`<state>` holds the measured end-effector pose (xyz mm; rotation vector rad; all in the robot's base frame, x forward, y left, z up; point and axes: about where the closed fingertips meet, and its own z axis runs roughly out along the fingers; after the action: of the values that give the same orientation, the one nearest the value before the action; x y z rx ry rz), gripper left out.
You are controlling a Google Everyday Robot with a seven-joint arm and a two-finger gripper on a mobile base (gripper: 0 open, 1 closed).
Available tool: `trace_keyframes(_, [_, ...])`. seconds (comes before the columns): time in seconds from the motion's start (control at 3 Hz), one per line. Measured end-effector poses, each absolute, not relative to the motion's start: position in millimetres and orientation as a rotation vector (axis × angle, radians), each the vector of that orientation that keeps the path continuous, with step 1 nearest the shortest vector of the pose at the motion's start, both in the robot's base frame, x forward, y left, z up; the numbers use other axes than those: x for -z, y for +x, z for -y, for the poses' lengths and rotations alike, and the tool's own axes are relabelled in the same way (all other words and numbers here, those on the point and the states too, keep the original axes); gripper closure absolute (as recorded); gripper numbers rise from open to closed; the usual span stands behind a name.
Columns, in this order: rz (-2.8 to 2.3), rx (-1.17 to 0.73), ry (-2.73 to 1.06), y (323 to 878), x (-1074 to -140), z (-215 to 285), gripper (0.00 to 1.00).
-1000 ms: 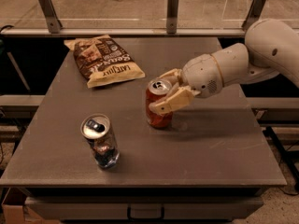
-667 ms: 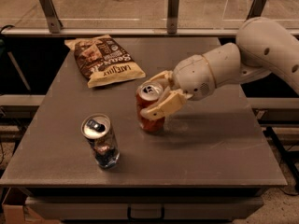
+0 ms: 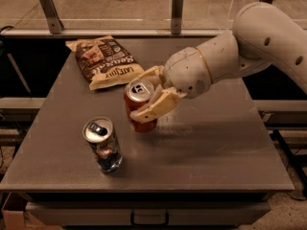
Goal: Move coke can near redbull can
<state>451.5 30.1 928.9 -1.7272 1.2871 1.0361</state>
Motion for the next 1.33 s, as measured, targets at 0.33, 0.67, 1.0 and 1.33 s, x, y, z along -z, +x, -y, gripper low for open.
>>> trace_keyframes(0.33, [-1.3, -1.042, -1.741, 449, -922, -26, 0.84])
trace_keyframes(0.67, [-1.327, -1.058, -1.741, 453, -915, -14, 0.61])
trace_keyframes(1.0, [-1.348, -1.096, -1.757, 452, -905, -8, 0.38])
trace_keyframes(1.33, [-1.356, -1.154, -1.771, 446, -893, -10, 0.15])
